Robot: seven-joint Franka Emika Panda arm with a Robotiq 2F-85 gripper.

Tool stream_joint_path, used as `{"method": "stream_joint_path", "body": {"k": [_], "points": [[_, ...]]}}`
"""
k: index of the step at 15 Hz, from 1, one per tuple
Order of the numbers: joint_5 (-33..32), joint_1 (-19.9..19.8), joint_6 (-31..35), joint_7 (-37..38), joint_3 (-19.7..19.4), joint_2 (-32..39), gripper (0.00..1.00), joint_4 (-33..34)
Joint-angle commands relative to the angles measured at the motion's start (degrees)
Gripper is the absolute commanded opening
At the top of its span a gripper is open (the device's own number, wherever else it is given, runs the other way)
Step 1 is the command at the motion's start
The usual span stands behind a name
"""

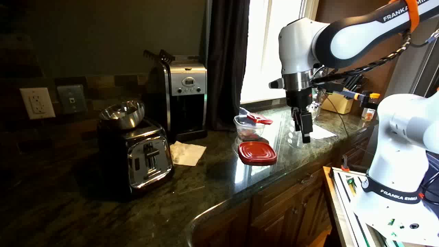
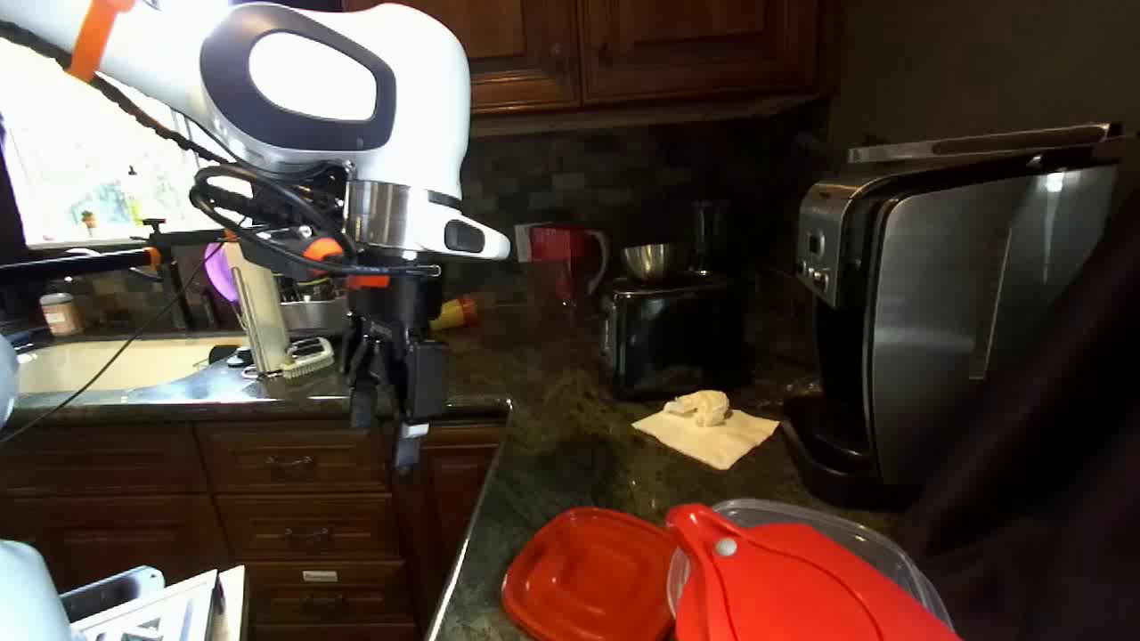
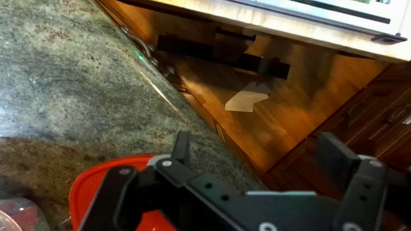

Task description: Put the bowl on the left counter

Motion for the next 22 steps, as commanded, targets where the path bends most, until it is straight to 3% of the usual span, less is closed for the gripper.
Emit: {"method": "stream_joint_path", "body": {"k": [1, 9, 11, 15, 20, 21, 22], "points": [[-0.16, 0.33, -0.2, 0.18, -0.29, 0.01, 1.0, 0.11], [-0.16, 0.33, -0.2, 0.18, -0.29, 0.04, 1.0, 0.11], [0.89, 1.41, 3.29, 1.46, 0.82, 0.55, 1.0, 1.4], [4.02, 3.89, 11.82, 7.2, 4.59, 5.2, 1.0, 10.29], [12.48, 5.8, 18.91, 16.89, 7.39, 14.13, 1.0, 27.21], [13.11, 6.46, 20.3, 15.51, 7.27, 14.84, 1.0, 29.03], [10.72, 5.6, 19.24, 14.63, 7.4, 10.64, 1.0, 23.72]]}}
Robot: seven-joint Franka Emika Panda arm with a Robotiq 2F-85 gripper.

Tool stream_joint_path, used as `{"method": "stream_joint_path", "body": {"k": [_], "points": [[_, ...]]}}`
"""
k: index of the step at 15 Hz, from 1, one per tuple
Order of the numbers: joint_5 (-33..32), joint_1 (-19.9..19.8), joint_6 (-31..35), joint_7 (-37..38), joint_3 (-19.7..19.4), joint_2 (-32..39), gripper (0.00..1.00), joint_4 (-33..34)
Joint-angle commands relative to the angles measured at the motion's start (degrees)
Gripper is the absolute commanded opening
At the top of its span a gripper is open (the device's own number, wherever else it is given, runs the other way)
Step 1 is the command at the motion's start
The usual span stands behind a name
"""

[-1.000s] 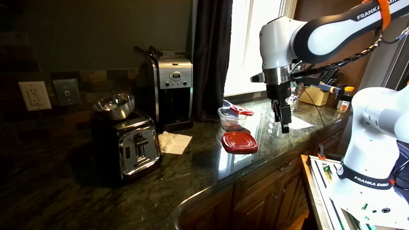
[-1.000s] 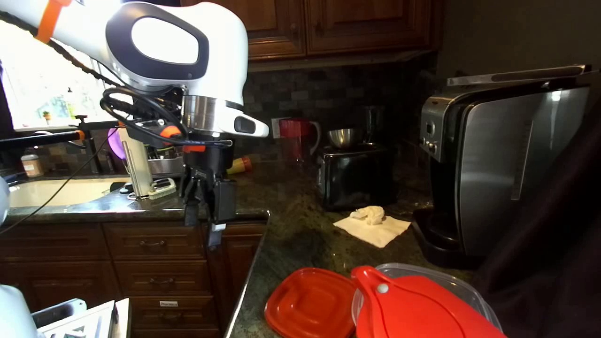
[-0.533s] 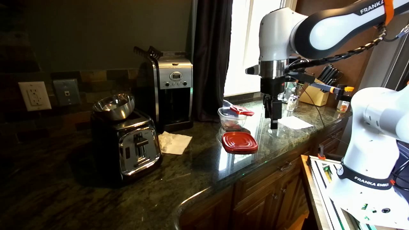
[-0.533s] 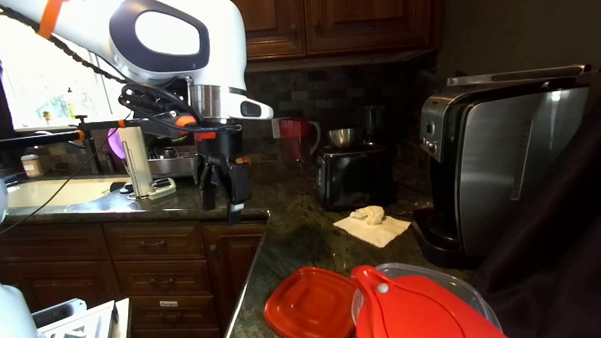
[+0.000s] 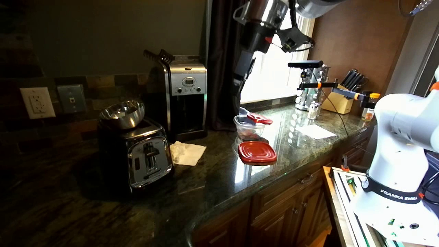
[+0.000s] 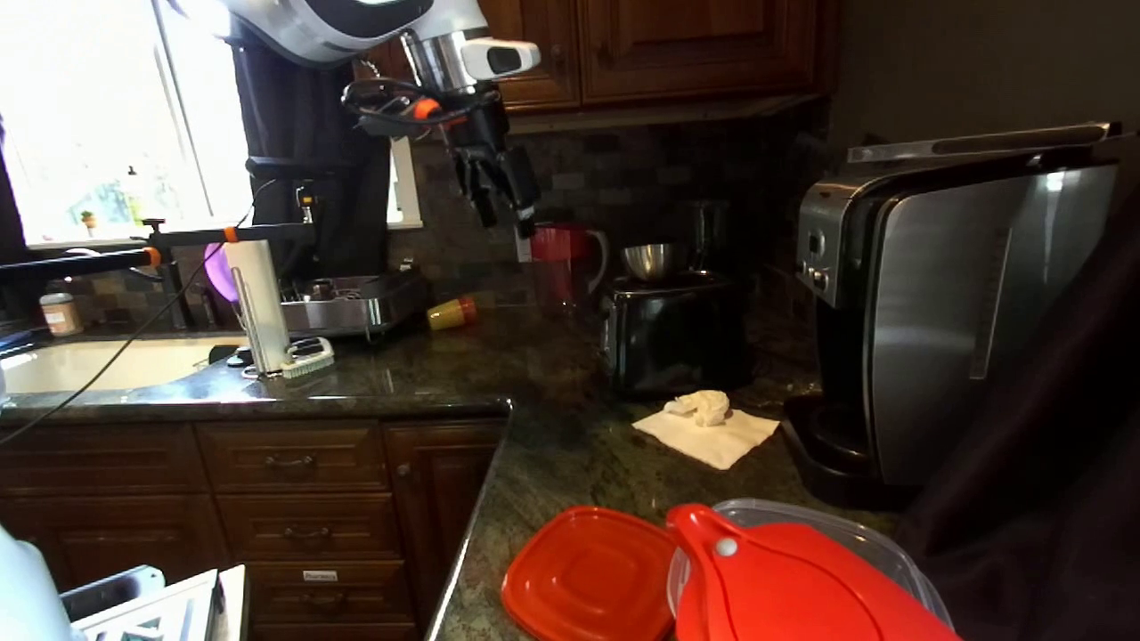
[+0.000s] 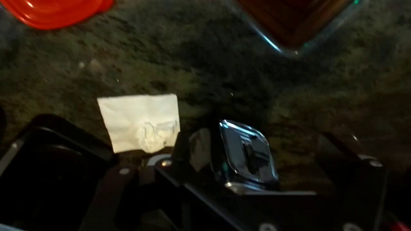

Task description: Put the bowl on the left counter

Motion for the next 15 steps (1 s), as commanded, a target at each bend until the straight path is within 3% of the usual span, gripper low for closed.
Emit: {"method": "stream_joint_path", "body": {"k": [1, 4, 10, 13, 15], "points": [[0.73, 0.1, 0.24, 0.16, 0.23, 1.48, 1.0, 2.61], [1.27, 0.16, 0.24, 0.23, 0.25, 3.81, 1.0, 5.34], [-8.94, -7.46, 2.42, 27.47, 9.02, 15.29, 1.0, 19.61], [-18.27, -12.85, -0.1, 40.34, 15.06, 23.11, 1.0, 30.52], [-26.29, -14.0, -2.49, 49.02, 16.93, 28.56, 1.0, 37.32]]}}
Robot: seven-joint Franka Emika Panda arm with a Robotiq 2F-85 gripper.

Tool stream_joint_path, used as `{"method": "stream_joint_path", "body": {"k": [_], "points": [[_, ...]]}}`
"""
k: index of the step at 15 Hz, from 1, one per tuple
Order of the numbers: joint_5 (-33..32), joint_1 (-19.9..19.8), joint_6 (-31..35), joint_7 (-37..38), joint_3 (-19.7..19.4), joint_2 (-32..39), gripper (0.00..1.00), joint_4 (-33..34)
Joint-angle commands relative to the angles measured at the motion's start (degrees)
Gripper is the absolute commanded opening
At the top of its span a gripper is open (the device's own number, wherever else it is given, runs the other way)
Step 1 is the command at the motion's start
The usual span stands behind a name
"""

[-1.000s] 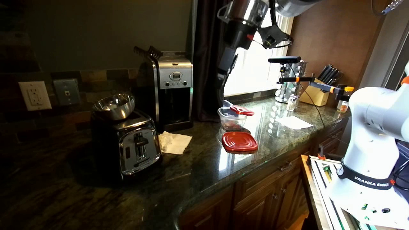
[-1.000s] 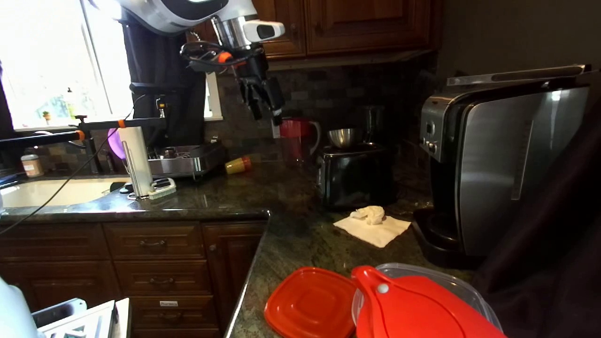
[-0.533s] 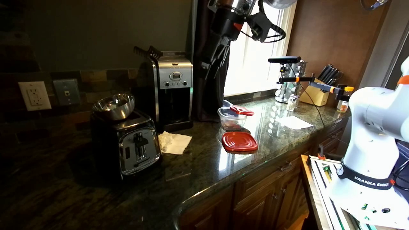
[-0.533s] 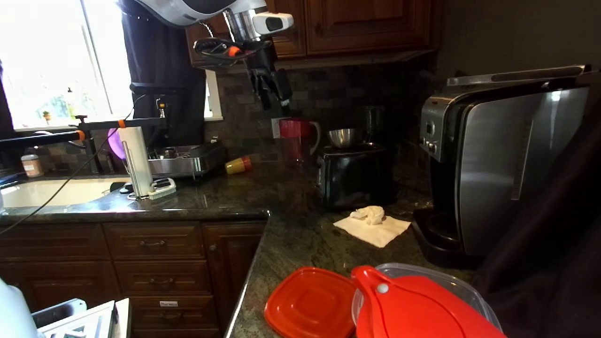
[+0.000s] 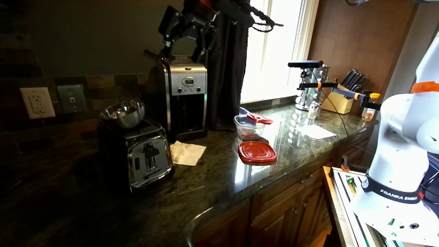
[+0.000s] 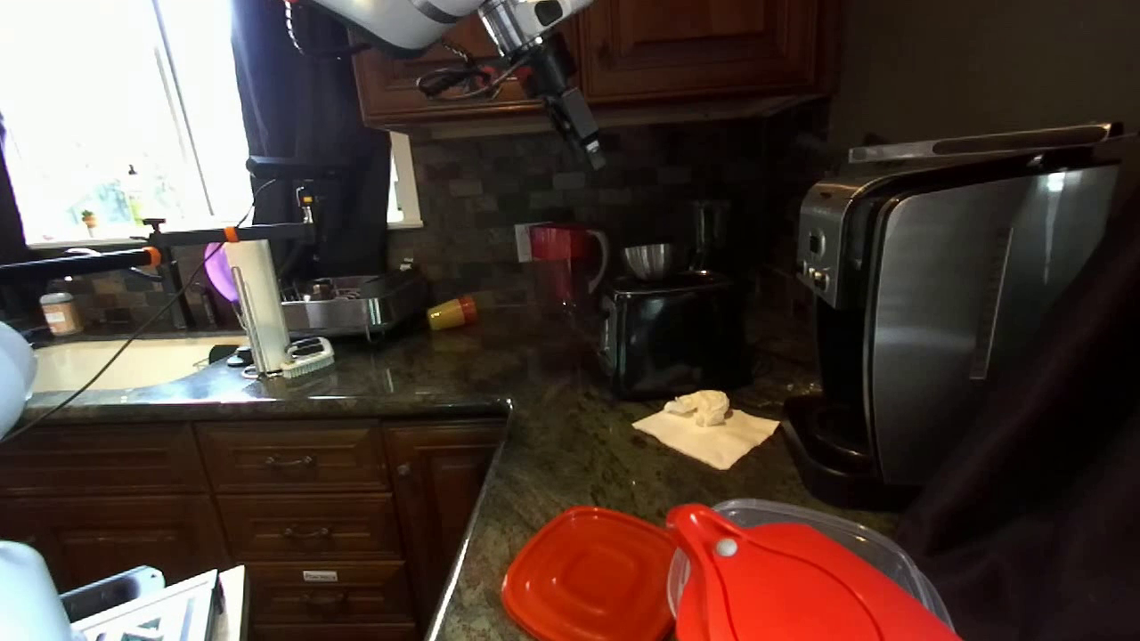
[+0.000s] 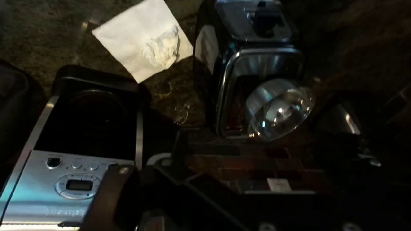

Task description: Put the bowl on the left counter

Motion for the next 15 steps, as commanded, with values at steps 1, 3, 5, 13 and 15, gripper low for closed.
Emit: {"method": "stream_joint_path", "body": {"k": [1, 3, 5, 13, 15], "points": [[-13.49, -2.29, -7.02, 15.46, 3.94, 11.81, 1.0, 14.62], [-21.29, 5.44, -12.65, 22.76, -2.03, 17.82, 1.0, 21.02], [-24.97, 10.13, -19.41, 26.99, -5.53, 23.18, 1.0, 26.78], [-17.01, 16.82, -25.56, 24.74, -9.57, 32.19, 1.0, 36.25], [-15.98, 17.74, -25.92, 24.28, -10.53, 33.66, 1.0, 38.64]]}}
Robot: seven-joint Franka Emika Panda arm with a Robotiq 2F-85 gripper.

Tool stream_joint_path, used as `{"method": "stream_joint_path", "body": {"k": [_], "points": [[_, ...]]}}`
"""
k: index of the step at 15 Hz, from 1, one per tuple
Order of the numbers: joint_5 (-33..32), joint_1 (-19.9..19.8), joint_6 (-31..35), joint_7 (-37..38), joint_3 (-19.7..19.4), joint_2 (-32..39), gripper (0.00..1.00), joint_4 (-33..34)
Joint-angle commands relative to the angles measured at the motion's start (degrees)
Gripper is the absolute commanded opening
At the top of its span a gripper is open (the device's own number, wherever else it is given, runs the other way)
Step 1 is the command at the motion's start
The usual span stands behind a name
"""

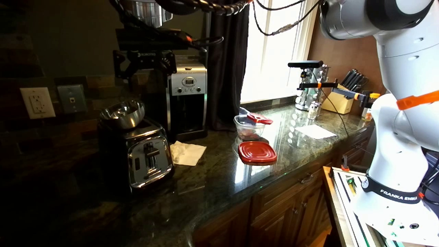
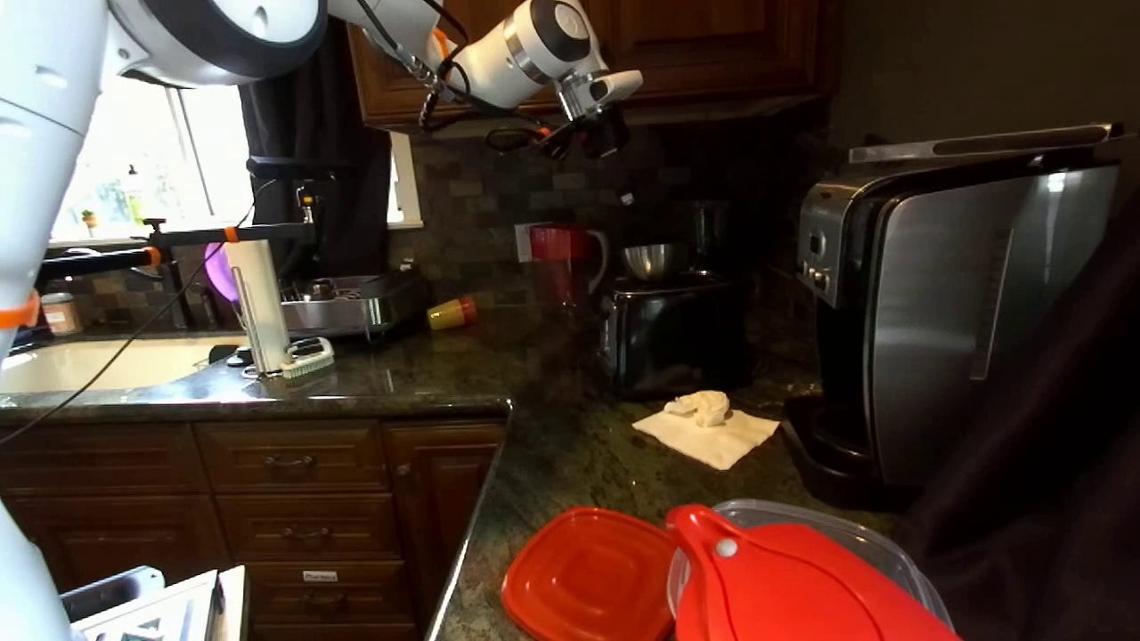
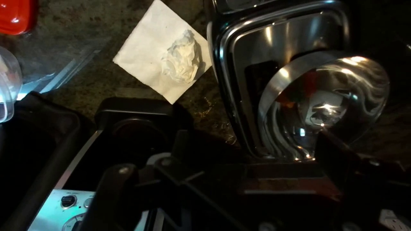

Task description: Put the bowl on the left counter

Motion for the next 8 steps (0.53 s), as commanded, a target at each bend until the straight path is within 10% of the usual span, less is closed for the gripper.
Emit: {"method": "stream_joint_path", "body": {"k": [1, 8], "points": [[0.16, 0.08, -0.06, -0.11, -0.16, 0.23, 1.0, 0.44], [-0.62, -0.14, 6.53, 0.29, -0.21, 3.32, 1.0, -0.73]]}}
